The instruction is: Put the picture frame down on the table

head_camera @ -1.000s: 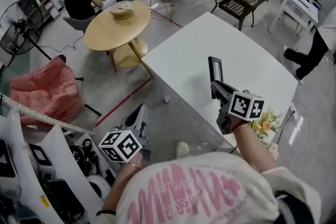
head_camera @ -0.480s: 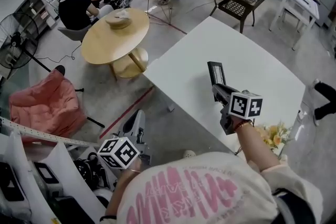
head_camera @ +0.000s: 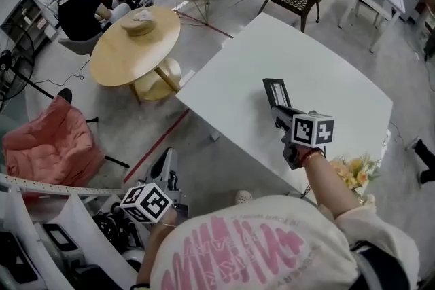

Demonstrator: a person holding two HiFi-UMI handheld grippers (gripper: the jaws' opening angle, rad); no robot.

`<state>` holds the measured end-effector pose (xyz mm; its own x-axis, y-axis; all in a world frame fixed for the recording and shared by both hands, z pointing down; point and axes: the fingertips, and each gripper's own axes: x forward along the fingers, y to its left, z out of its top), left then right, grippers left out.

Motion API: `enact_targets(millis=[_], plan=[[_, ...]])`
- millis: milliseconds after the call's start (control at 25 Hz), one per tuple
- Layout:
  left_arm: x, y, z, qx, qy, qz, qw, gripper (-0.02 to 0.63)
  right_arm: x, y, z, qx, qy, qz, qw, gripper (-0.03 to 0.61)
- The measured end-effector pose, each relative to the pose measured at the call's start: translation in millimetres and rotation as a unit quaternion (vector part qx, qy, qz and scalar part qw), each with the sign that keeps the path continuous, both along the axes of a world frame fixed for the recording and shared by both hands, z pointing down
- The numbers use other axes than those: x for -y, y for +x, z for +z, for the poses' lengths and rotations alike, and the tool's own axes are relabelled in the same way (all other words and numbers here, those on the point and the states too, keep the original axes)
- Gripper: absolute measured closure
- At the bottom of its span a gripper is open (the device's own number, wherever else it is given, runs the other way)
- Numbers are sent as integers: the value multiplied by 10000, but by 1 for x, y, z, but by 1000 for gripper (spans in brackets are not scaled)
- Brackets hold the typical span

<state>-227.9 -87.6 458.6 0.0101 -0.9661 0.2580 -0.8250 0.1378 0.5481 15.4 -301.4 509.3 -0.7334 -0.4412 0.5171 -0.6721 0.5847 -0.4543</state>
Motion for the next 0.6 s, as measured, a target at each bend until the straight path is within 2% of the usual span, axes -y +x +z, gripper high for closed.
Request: enact_targets(millis=[280,600], plan=[[1,-6,3,-68,-16,61,10000,611,-3,-3,10,-234,14,-11,9997,506],[9,-34,8,-118,-129,340,9993,611,-5,-13,20,-445,-11,302,9986,509]])
